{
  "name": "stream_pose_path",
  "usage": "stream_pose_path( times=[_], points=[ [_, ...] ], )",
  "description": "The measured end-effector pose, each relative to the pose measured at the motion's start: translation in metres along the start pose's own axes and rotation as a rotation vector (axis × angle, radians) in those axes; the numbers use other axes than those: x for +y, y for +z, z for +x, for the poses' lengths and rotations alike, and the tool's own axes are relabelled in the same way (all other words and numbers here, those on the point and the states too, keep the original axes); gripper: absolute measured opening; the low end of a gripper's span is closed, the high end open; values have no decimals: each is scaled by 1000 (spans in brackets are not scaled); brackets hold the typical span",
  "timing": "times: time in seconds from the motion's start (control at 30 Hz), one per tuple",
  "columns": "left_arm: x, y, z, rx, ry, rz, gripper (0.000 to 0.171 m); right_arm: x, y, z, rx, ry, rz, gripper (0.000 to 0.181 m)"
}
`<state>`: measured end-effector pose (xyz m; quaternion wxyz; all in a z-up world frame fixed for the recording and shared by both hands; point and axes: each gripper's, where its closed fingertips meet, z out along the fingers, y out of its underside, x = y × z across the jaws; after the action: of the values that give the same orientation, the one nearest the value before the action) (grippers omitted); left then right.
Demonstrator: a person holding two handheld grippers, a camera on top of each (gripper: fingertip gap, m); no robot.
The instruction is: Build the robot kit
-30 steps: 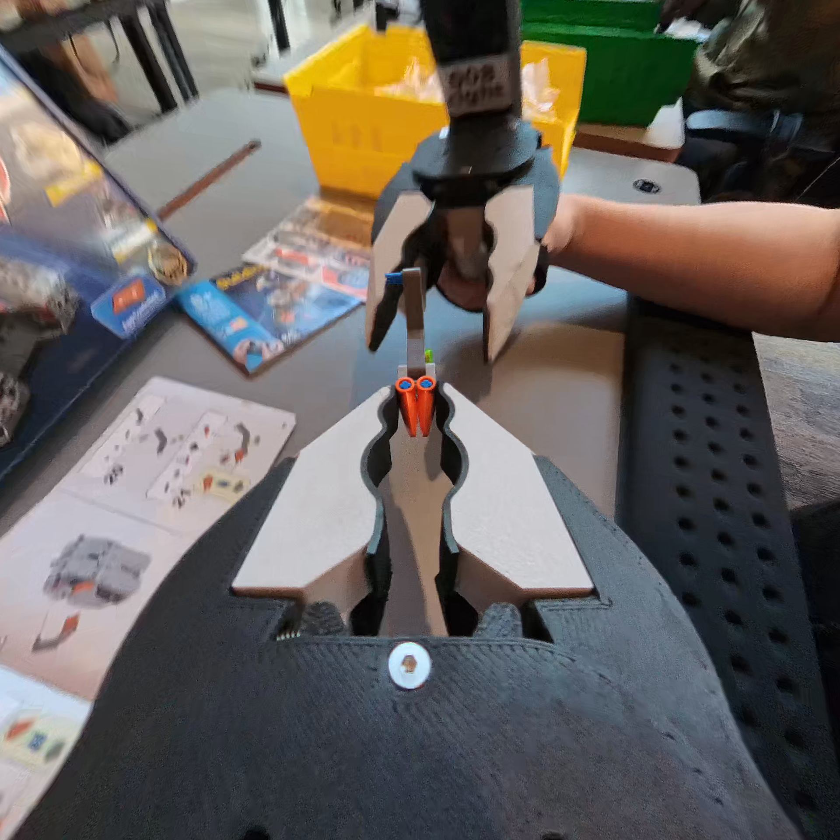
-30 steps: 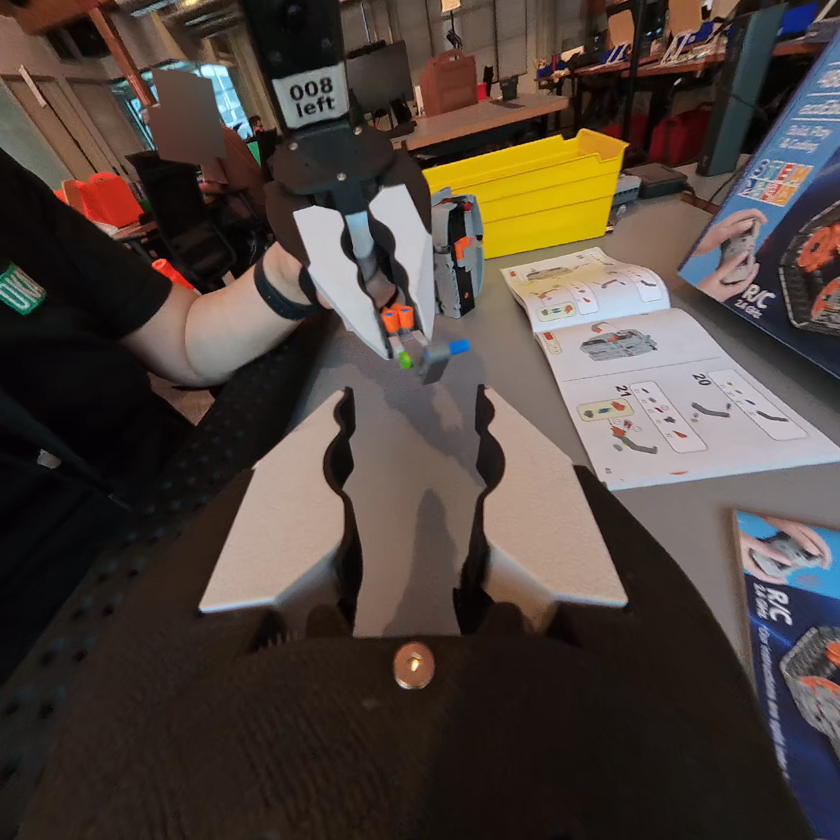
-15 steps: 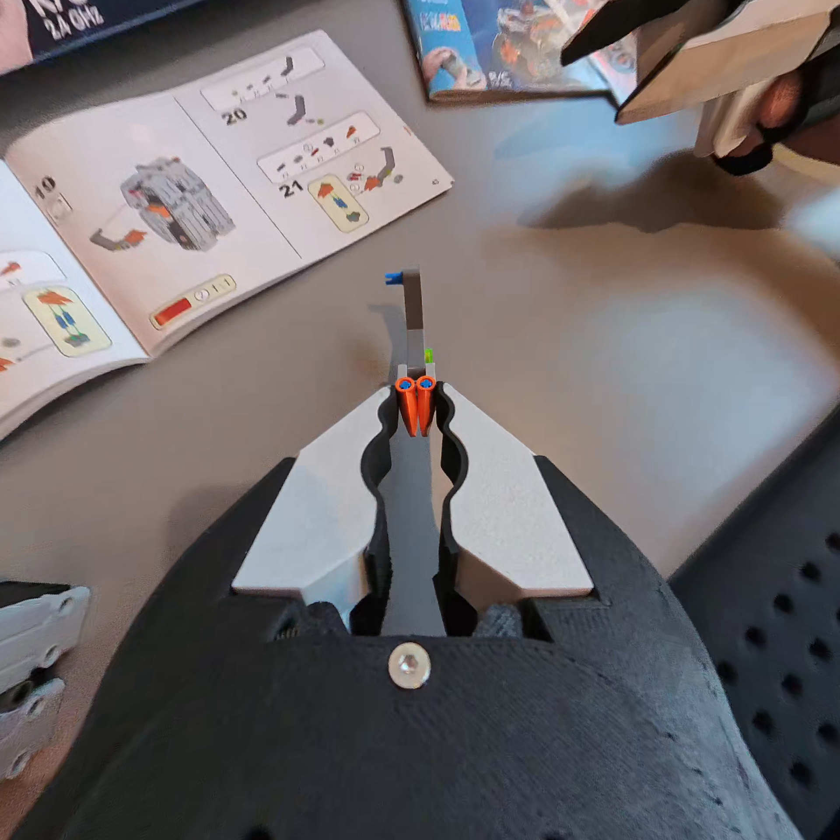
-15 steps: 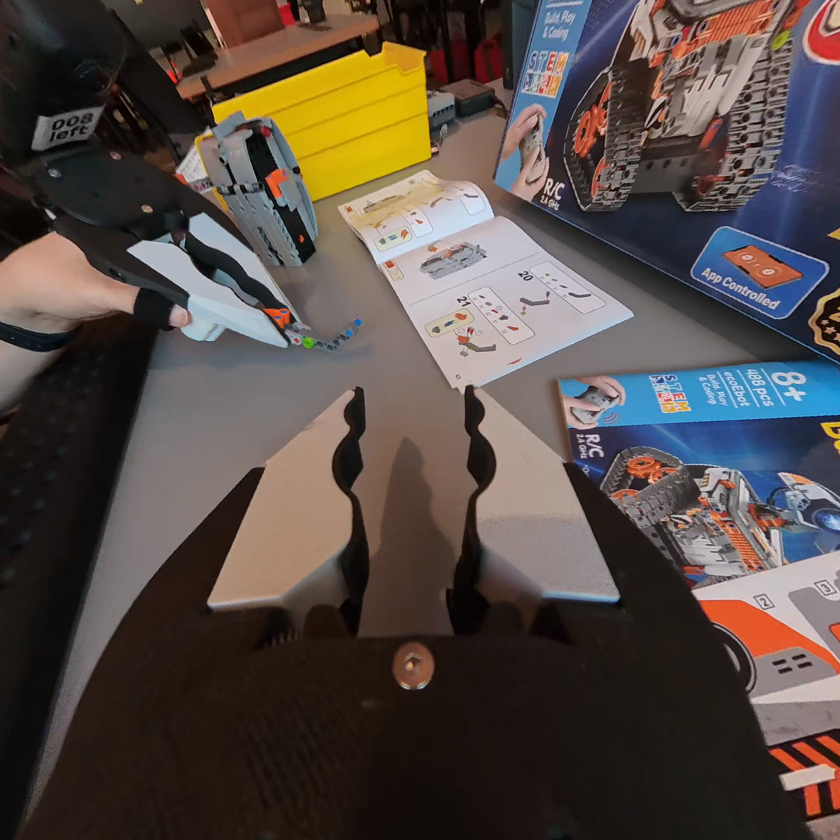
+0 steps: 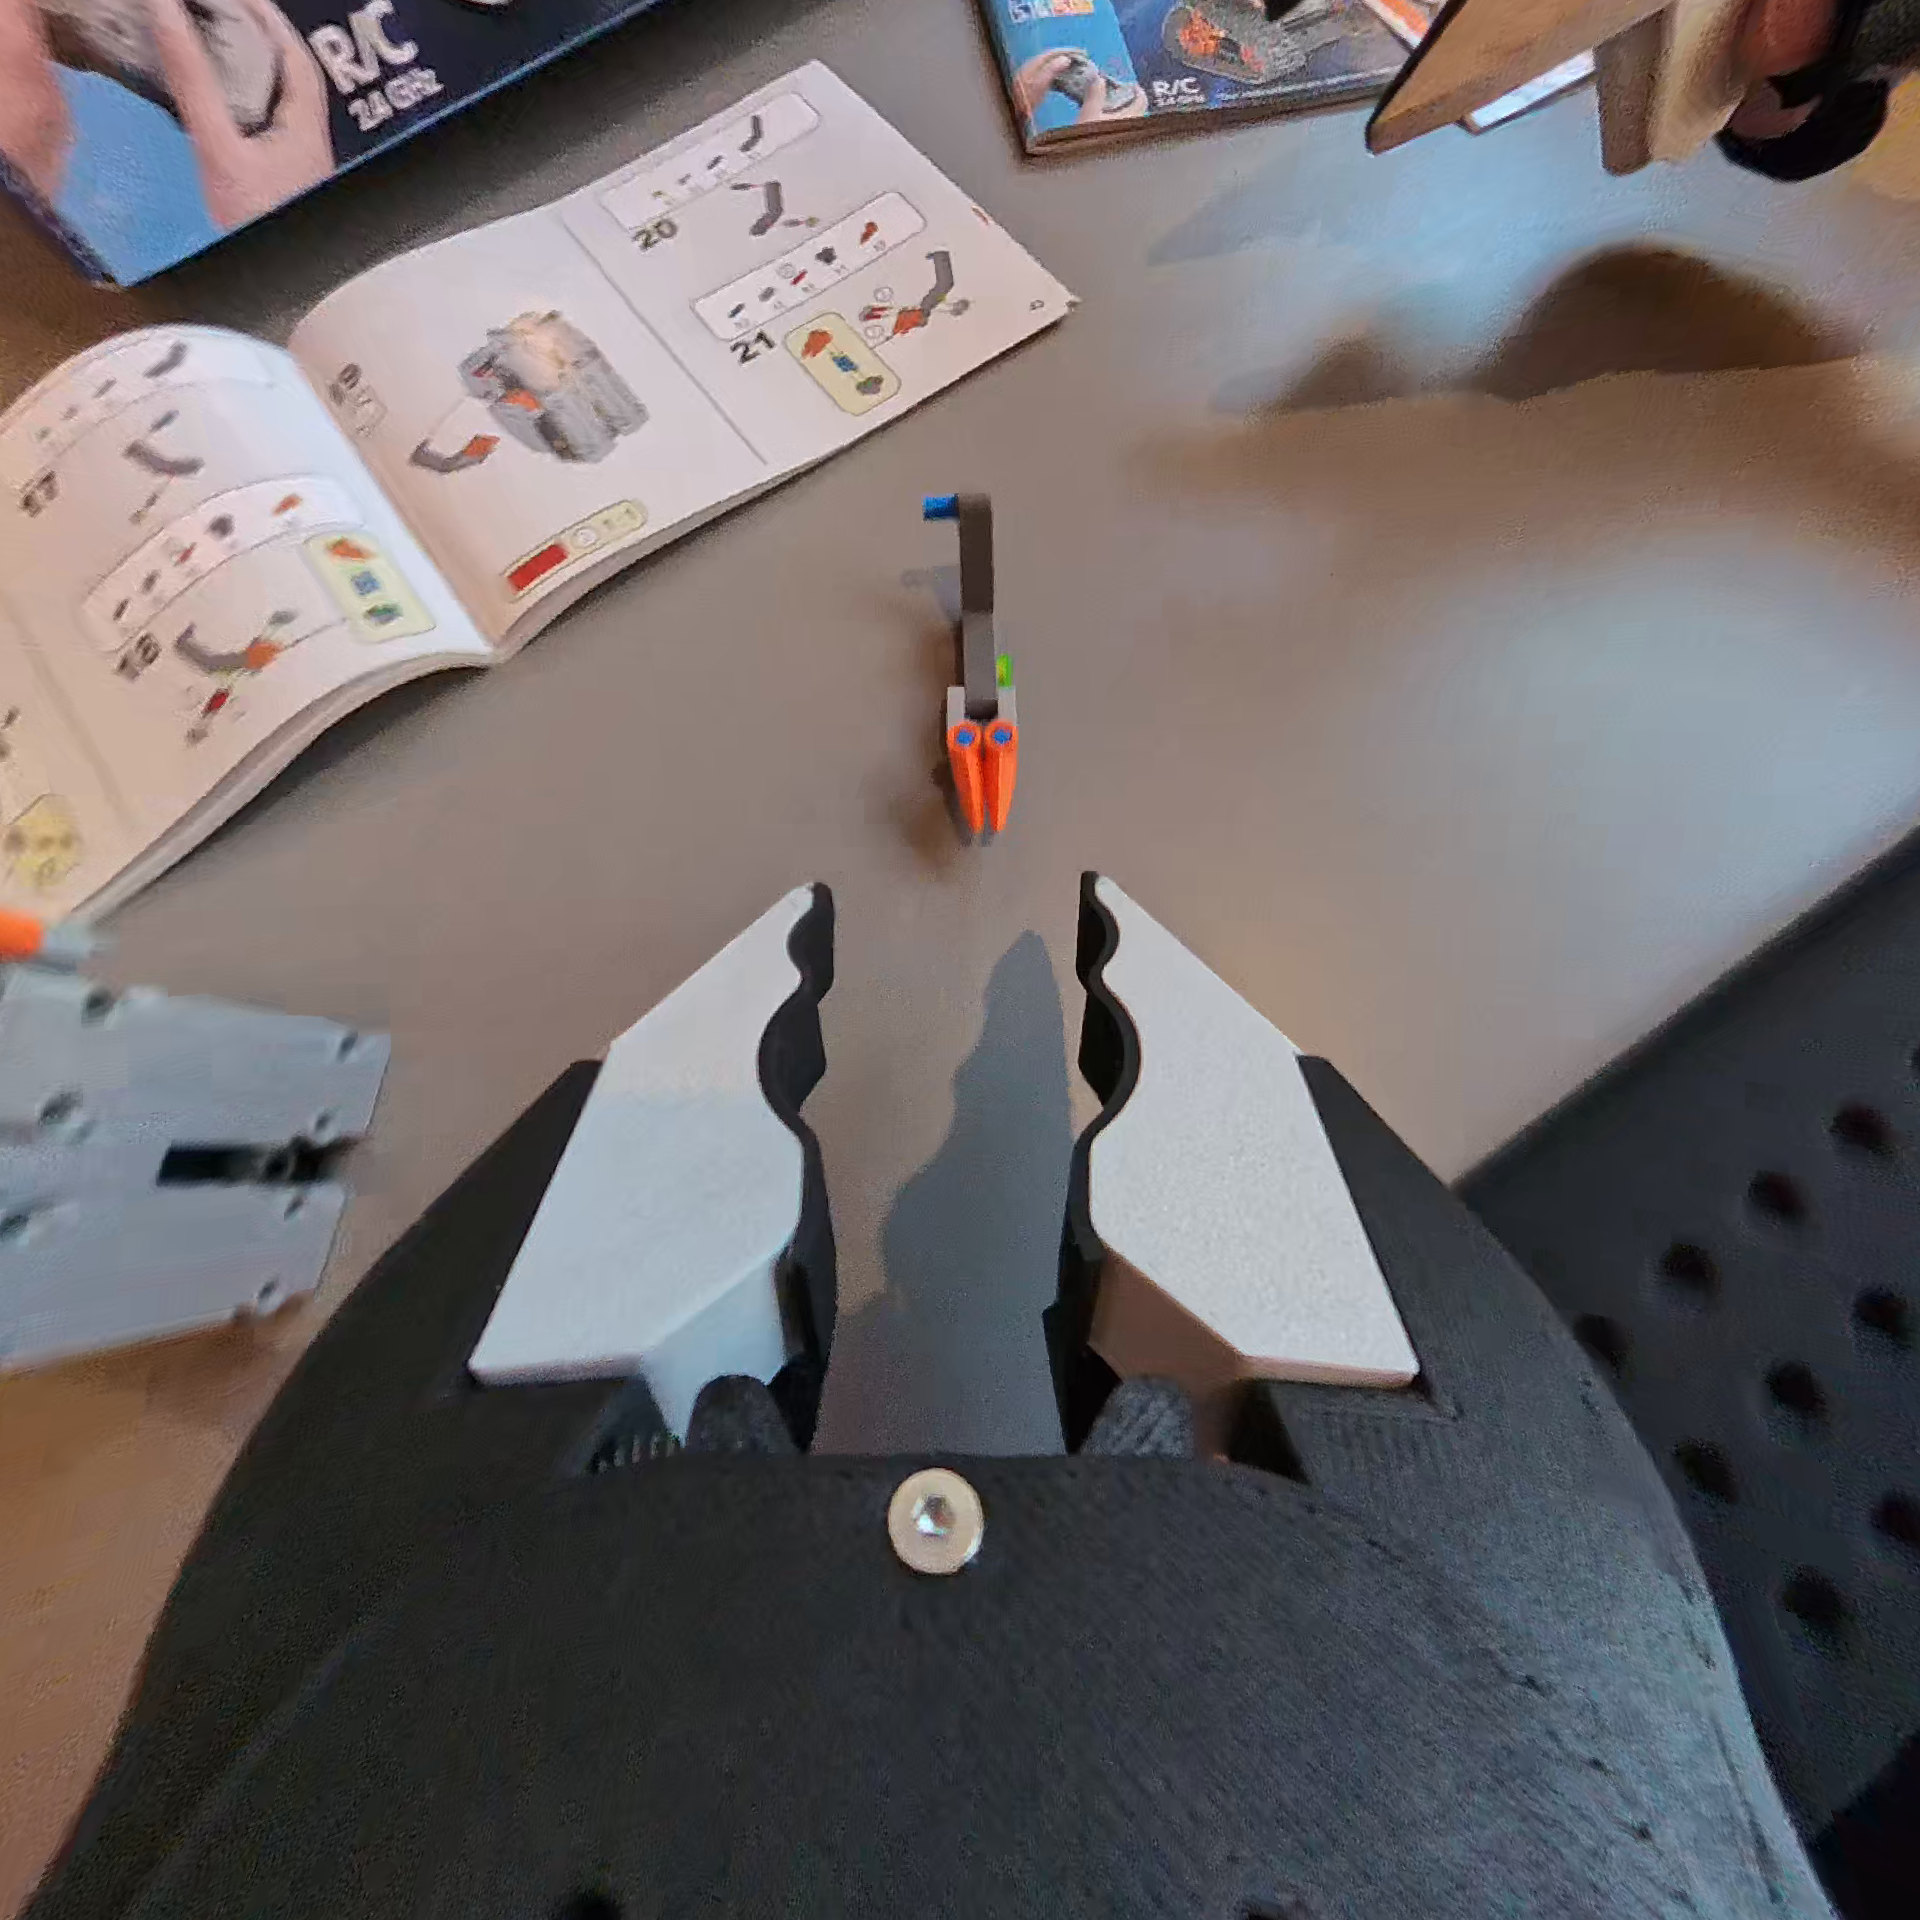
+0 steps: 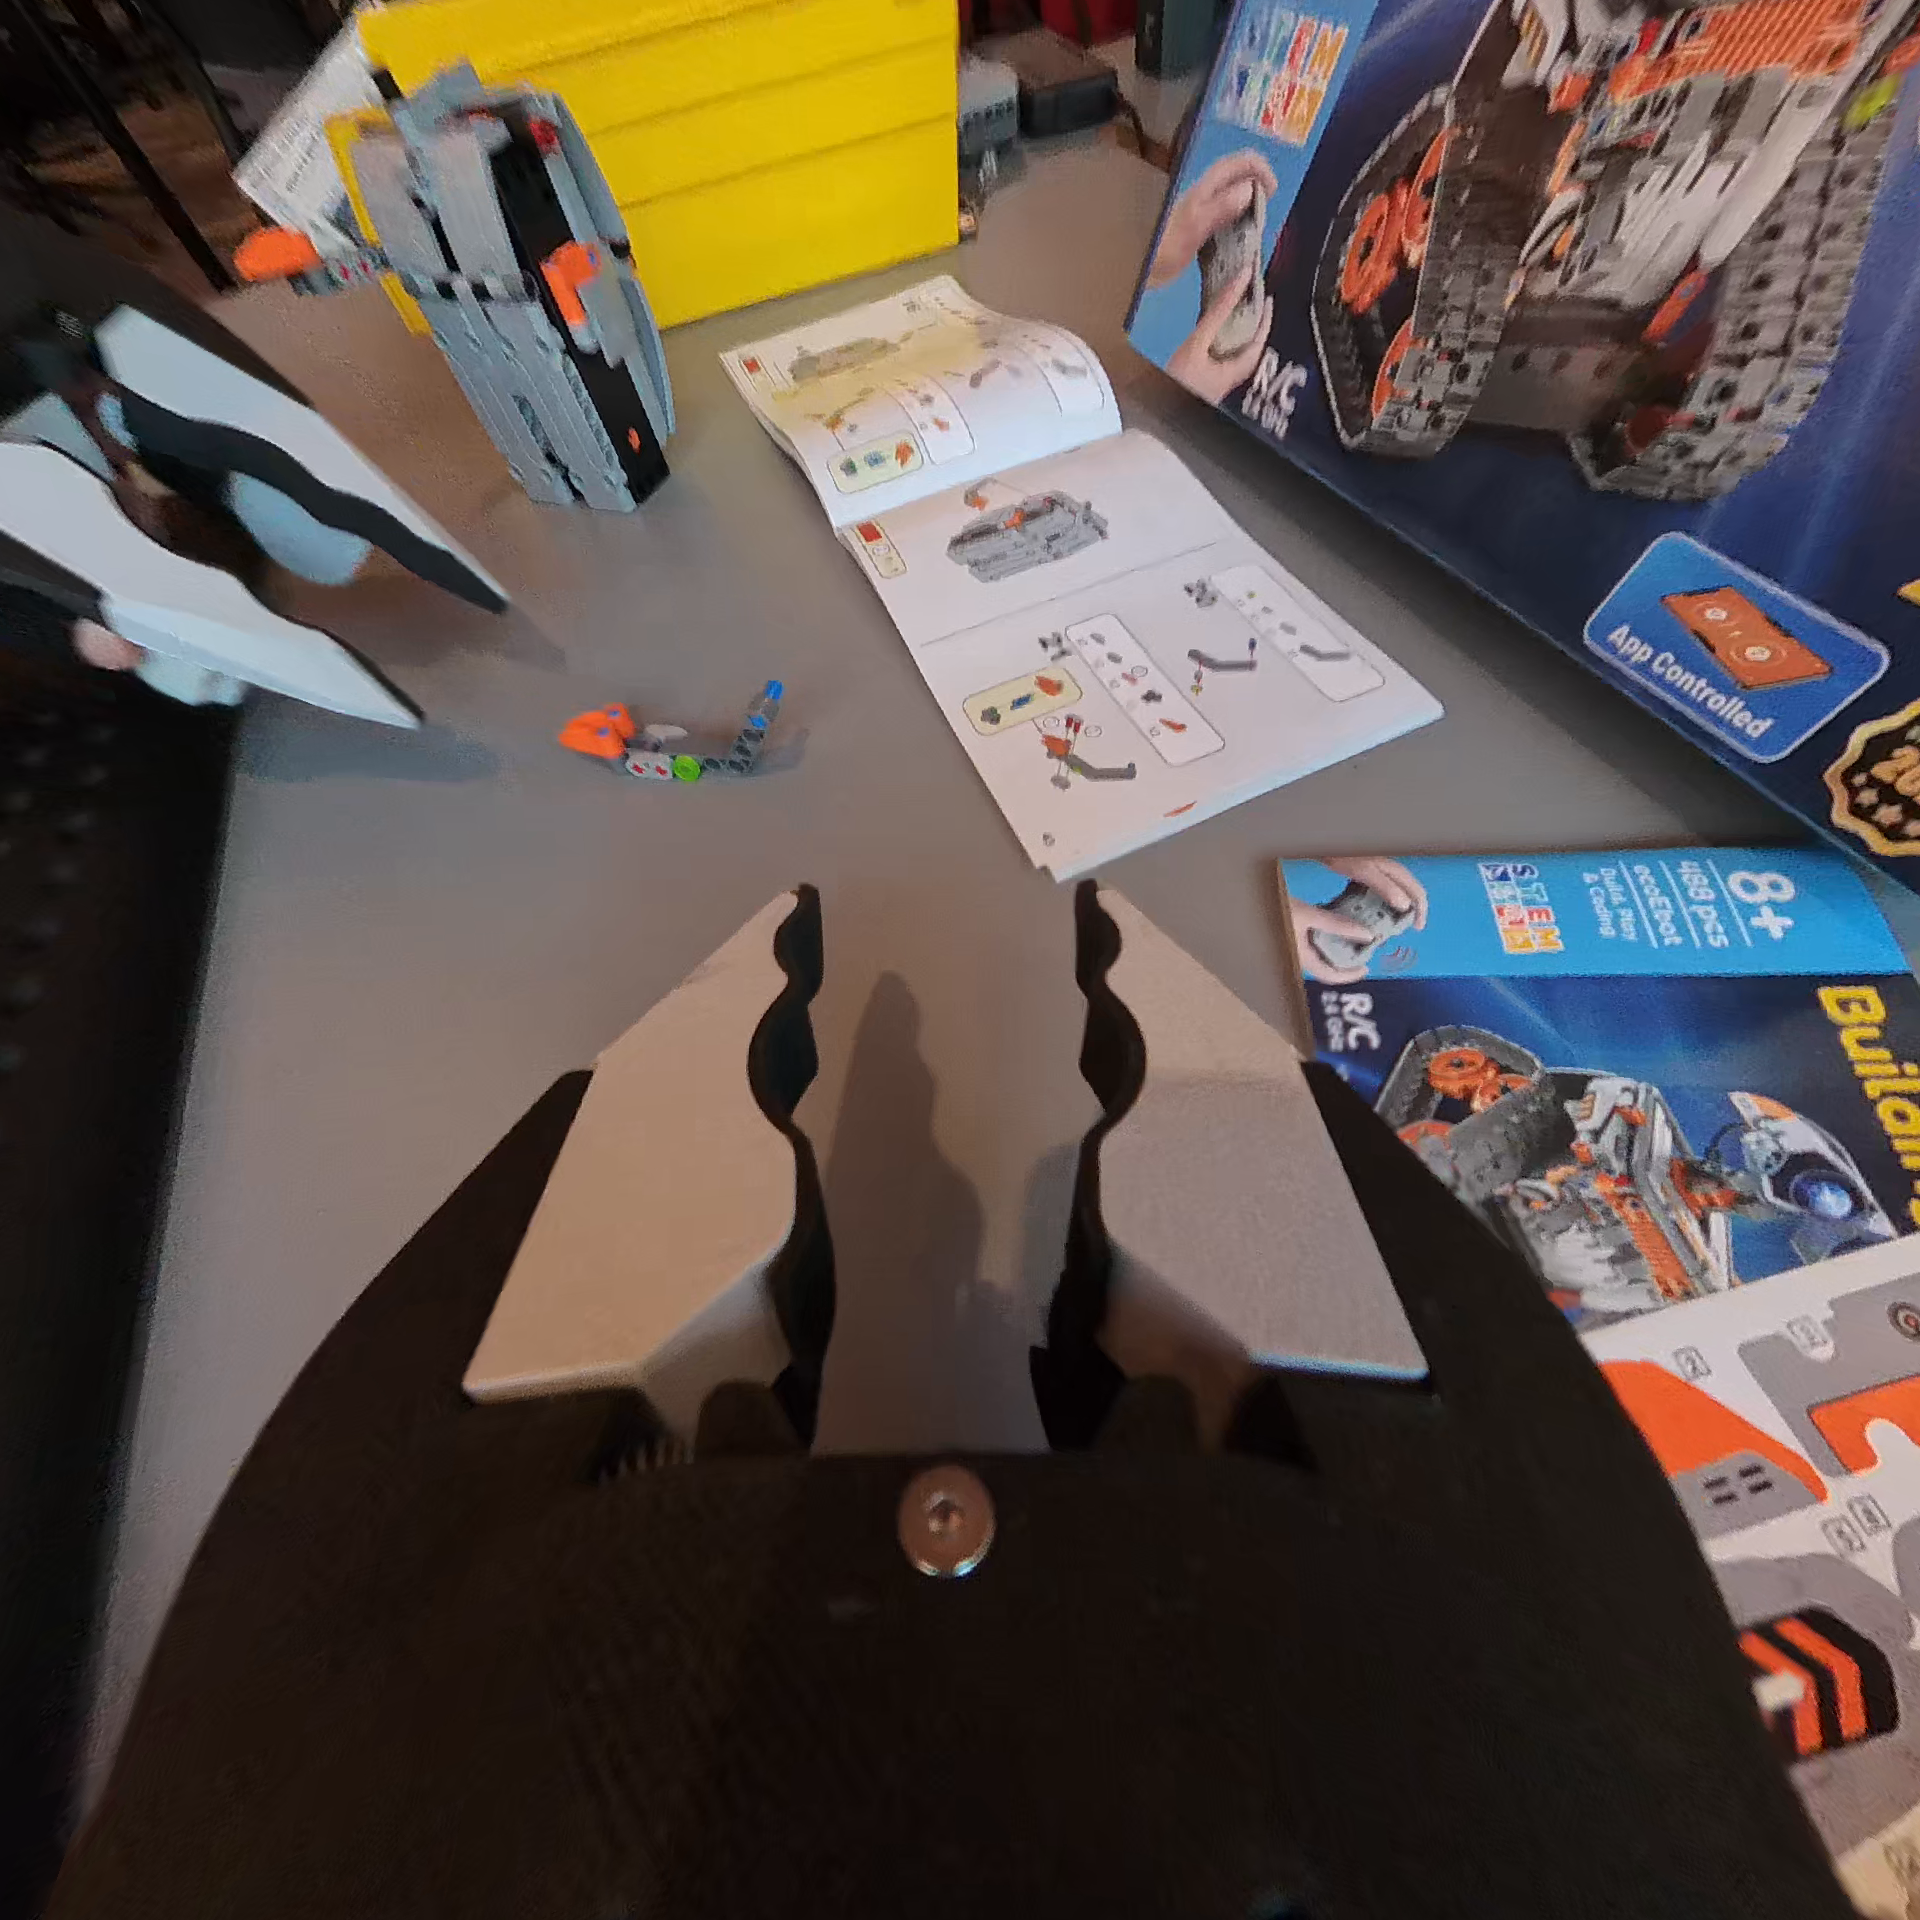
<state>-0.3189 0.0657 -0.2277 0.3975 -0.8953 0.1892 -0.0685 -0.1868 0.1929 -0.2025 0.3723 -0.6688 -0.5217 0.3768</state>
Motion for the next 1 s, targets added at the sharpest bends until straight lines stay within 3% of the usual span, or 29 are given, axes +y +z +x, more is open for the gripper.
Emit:
stream_pose_path(
  times=[0.13,0.23,0.3,0.43,0.57,0.67,0.73,0.9,1.0],
  points=[
    [22,-19,1,-4,-59,-20,54,24,11,-41,6,18,-249,60],
    [30,-25,-3,-31,-51,-12,53,41,24,-88,-39,-26,-307,61],
    [33,-26,-3,-22,-54,1,53,49,24,-97,3,-17,-329,64],
    [27,-22,12,43,-58,25,53,46,14,-84,164,3,-253,80],
    [-15,-9,55,162,-9,123,56,40,-10,-45,400,-8,-163,98],
    [-57,19,95,241,17,159,77,40,-44,-2,625,26,-112,112],
    [-75,48,109,207,69,151,87,50,-63,17,715,112,-97,123],
    [-68,99,134,250,24,3,109,95,-73,21,782,364,-207,143],
    [-65,106,131,191,27,26,119,106,-79,21,834,450,-233,151]
  ],
)
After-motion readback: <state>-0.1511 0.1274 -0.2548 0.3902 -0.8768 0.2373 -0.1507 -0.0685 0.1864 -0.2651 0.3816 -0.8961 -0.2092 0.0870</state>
